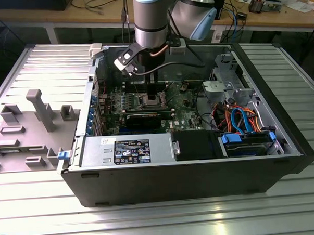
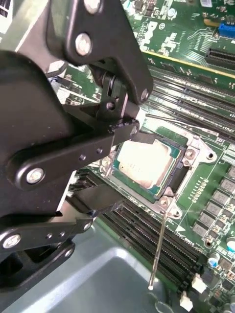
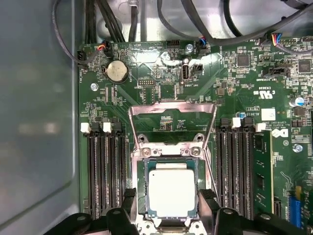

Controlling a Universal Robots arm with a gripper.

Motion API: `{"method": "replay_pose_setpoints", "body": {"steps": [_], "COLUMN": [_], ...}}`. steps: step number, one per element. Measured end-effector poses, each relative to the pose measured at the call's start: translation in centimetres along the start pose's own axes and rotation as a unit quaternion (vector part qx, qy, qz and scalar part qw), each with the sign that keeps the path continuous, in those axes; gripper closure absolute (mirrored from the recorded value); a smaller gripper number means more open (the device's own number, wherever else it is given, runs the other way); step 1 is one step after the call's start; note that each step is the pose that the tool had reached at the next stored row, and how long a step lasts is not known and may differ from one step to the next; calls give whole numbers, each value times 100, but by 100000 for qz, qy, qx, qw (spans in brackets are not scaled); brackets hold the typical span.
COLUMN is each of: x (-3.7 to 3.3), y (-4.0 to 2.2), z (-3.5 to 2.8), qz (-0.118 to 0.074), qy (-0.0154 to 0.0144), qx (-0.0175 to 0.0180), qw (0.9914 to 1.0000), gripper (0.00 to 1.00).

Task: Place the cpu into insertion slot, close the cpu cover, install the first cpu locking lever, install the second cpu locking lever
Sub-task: 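Place the cpu into insertion slot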

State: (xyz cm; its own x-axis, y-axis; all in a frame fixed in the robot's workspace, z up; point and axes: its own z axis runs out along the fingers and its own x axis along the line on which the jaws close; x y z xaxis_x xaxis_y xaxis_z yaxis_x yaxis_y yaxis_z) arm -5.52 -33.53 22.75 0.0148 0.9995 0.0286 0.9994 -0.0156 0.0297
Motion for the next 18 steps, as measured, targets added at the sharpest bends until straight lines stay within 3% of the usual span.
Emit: {"method": "replay_pose_setpoints", "body": {"steps": [2,5,7,8,9,14,18], "x": [0,-1,-1,-1,-1,0,0], "y": [0,0,0,0,0,0,1], "z": [0,-2,-2,-2,-2,-1,-5], "qz": [-321,-901,-1369,-1705,-1857,-2703,-2873], "qy": [12,-60,-101,-163,-201,-511,-562], "qx": [6,37,47,56,57,80,87], "qw": [99999,99996,99991,99985,99983,99962,99957], "gripper": [53,59,71,83,89,89,89]}}
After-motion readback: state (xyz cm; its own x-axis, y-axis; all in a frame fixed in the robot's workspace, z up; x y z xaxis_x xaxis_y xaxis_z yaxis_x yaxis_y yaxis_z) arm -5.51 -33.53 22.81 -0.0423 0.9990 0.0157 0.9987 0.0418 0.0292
